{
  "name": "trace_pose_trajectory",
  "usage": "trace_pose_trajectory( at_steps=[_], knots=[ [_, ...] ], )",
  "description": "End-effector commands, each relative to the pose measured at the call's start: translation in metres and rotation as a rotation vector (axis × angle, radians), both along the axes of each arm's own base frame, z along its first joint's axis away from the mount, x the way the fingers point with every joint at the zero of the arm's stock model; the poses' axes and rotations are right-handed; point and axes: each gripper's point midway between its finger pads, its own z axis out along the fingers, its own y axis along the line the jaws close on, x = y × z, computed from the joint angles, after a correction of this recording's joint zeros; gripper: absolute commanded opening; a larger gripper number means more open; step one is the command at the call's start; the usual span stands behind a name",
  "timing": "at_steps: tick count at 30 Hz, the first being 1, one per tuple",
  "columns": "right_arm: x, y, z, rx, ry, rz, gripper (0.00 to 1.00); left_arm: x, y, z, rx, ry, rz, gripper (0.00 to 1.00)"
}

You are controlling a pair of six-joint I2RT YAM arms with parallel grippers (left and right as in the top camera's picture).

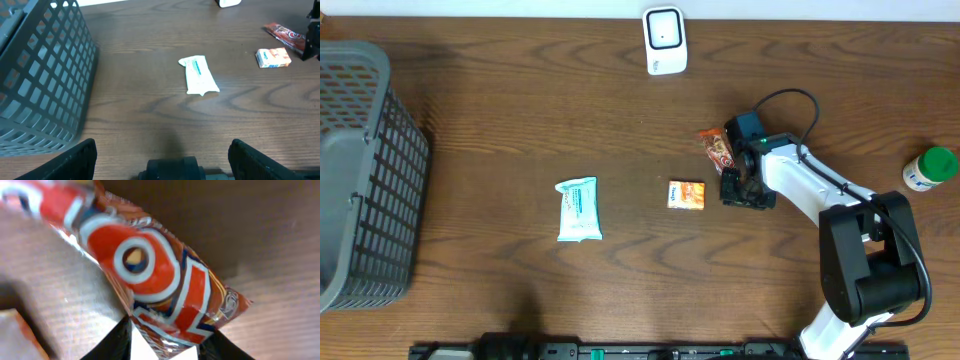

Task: Scan the item barcode

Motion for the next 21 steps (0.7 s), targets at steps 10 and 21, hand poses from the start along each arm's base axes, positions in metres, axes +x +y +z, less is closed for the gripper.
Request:
trace_pose_trajectory(
  at_steps=[10,21],
  knots=[
    [-0.005,-0.015,0.001,-0.111,0.004,0.073,0.80,-0.001,0.001,0.000,0.013,-0.001,-0.001,0.84],
    [0.015,-0.021,0.023,-0.387,-0.113,0.343,0.94,-0.001,0.001,0.000,0.013,-0.001,-0.001,0.84]
  ],
)
